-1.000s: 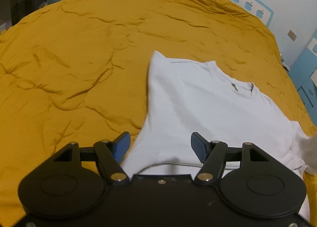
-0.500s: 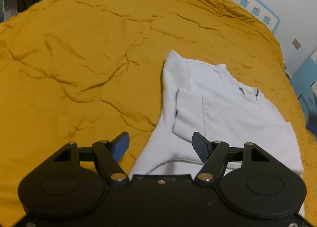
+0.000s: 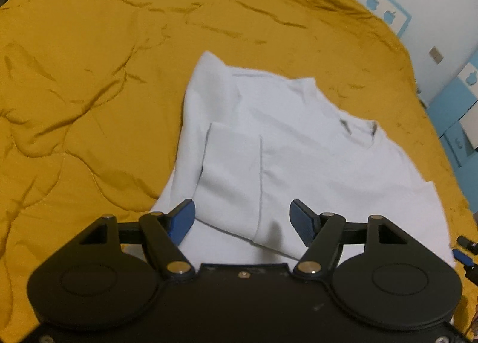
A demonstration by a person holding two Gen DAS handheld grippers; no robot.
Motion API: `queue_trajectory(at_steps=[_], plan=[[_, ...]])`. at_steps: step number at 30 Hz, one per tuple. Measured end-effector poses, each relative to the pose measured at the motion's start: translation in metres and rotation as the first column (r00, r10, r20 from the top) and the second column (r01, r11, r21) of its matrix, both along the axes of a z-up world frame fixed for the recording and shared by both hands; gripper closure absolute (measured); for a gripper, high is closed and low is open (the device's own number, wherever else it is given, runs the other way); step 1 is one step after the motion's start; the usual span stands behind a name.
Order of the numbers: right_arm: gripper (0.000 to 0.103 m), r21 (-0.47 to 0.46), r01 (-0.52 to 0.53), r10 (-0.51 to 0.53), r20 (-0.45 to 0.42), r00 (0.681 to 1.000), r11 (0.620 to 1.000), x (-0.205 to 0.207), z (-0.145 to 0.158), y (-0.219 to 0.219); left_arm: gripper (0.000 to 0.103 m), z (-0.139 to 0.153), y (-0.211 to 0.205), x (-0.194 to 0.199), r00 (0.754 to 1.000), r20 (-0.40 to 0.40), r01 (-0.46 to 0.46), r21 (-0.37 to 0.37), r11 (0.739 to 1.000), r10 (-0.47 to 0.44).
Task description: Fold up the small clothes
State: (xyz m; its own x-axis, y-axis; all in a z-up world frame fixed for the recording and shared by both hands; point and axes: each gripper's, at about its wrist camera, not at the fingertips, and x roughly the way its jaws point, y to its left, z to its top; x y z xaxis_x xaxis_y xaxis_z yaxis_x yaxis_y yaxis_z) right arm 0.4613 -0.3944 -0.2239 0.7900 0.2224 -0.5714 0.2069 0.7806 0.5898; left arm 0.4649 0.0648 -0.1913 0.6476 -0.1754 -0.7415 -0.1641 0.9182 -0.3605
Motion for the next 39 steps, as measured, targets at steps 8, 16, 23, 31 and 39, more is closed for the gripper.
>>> queue_trajectory(at_steps=[8, 16, 23, 31, 39], plan=[[0.053, -0.04, 0.03, -0.027, 0.058, 0.998, 0.999, 0.052, -0.001, 0.003, 0.028, -0.011, -0.003, 0.003, 1.0, -0.022, 0.016, 0.024, 1.0, -0.015], [0.054, 0.004, 0.066, -0.066, -0.014, 0.998, 0.998, 0.112, -0.015, -0.008, 0.026, -0.015, -0.001, 0.007, 0.999, -0.024, 0.023, 0.016, 1.0, -0.023], [0.099, -0.152, 0.059, -0.055, 0.032, 0.998, 0.987, 0.104, 0.001, 0.004, 0.025, -0.016, -0.001, 0.006, 0.999, -0.02, 0.033, 0.019, 0.999, -0.032], [0.085, -0.257, 0.089, -0.093, -0.006, 0.996, 0.962, 0.087, 0.002, 0.01, 0.023, -0.015, -0.004, 0.007, 0.999, -0.021, 0.028, 0.025, 0.999, -0.028], [0.082, -0.474, -0.181, 0.224, 0.034, 0.974, 0.862, -0.023, 0.051, 0.051, 0.023, 0.006, 0.004, -0.014, 1.0, 0.002, 0.022, 0.005, 1.0, -0.022]])
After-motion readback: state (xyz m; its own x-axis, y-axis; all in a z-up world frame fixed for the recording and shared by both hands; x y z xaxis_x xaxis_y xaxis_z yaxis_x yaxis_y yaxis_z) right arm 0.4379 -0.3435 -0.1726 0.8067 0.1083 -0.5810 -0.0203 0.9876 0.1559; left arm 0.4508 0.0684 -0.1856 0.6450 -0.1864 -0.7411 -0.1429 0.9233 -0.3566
